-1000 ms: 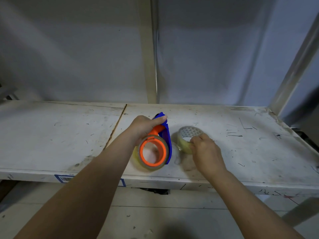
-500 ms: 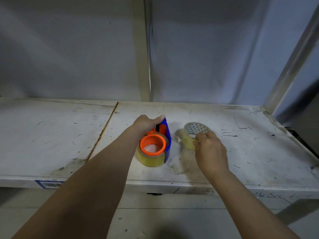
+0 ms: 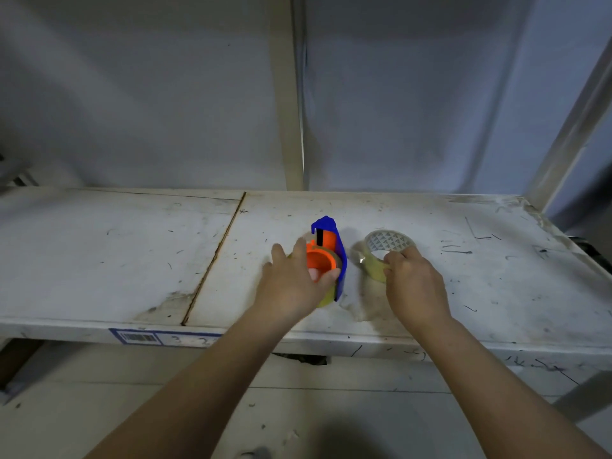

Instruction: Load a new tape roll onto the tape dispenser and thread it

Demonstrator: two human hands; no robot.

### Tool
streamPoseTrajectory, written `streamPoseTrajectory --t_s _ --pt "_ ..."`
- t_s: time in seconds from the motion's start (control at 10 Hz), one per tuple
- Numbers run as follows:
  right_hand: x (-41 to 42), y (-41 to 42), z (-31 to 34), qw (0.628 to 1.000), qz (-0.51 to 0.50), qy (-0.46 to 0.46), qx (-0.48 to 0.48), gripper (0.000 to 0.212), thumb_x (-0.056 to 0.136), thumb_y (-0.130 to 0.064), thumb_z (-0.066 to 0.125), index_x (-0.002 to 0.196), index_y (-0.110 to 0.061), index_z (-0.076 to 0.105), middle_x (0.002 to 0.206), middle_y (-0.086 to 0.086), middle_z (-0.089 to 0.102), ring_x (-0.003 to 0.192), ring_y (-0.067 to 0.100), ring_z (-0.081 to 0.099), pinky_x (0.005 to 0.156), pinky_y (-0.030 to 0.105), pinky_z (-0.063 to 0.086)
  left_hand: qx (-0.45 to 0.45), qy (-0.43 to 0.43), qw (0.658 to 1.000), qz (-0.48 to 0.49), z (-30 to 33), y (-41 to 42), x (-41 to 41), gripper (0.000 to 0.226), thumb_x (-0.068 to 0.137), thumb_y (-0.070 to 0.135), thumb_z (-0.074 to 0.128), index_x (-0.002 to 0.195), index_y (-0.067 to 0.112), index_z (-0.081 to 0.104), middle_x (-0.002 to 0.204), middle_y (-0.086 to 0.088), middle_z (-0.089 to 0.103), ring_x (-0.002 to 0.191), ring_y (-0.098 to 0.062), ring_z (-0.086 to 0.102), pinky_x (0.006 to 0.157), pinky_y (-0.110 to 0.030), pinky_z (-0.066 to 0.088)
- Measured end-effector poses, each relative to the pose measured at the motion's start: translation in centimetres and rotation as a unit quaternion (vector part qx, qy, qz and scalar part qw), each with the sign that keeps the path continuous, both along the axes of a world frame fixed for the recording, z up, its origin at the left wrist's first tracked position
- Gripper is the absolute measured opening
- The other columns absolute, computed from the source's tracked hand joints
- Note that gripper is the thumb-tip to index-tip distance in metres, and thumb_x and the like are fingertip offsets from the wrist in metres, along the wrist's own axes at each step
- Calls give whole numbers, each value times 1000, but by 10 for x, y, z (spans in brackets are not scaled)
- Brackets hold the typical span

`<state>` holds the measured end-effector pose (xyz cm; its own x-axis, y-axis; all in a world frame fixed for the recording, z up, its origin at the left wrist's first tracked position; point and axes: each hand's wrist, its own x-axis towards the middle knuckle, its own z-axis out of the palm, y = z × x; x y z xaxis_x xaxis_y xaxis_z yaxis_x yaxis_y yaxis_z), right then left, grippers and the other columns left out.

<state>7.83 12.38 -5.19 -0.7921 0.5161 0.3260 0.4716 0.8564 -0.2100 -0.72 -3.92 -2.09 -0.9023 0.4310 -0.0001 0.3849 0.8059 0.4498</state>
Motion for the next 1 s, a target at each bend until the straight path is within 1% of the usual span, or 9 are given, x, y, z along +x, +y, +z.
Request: streamPoseTrajectory --t_s 0.1,0.2,0.3,0.5,0.6,0.7,0.8,0.9,1.0 --pt "3 -5 4 1000 5 -8 -3 34 82 2 52 113 -6 63 112 17 61 87 34 61 64 32 45 39 20 999 -23 -9 0 9 93 75 65 61 148 32 14 145 -10 28 124 -33 44 94 -39 45" --pt "4 -9 6 1000 15 -12 -1 37 81 3 52 114 -7 63 113 16 61 88 33 62 66 31 46 28 50 998 -34 -17 5 9 89 73 60 66 145 30 23 137 -8 39 118 -29 47 94 -39 48" --pt "4 -9 7 1000 23 -15 -6 36 82 3 50 114 -7 63 113 16 61 88 33 62 65 29 40 17 74 997 -18 -23 10 6 80 76 54 67 141 24 33 134 -8 43 116 -27 49 91 -37 49" --pt "4 -7 9 999 24 -26 -33 44 80 3 49 122 -9 56 124 13 55 94 34 62 72 35 48 -10 90 996 24 -21 32 2 75 78 57 64 137 16 39 130 -12 44 112 -31 50 88 -37 48" --pt "4 -6 7 998 22 -15 -48 44 82 0 50 124 -11 53 127 12 53 92 35 63 71 36 48 -23 100 994 27 -21 37 2 76 79 59 61 137 15 38 131 -13 44 112 -31 51 86 -36 47" --pt "5 -6 9 998 15 -13 -56 45 84 -7 54 128 -13 49 132 11 48 92 35 62 70 36 49 -16 99 995 28 -22 34 2 82 78 62 60 141 18 31 134 -12 43 115 -31 50 89 -38 47" --pt "9 -8 12 998 8 9 -55 45 86 -12 54 130 -14 45 134 12 46 92 33 61 66 31 44 -28 115 993 27 -22 29 3 86 79 67 54 145 21 23 141 -12 39 124 -32 44 98 -46 43" --pt "15 -16 21 997 -1 10 -72 47 88 -15 54 133 -15 42 136 11 43 95 32 60 64 27 38 -41 114 992 27 -16 21 11 82 82 68 47 146 22 21 144 -12 36 130 -33 39 103 -51 36" --pt "22 -26 30 995 -6 43 -93 47 88 -19 54 134 -15 42 135 12 44 98 34 59 70 31 43 -37 118 992 23 -8 17 20 78 85 65 44 146 22 22 143 -11 37 130 -32 39 104 -51 33"
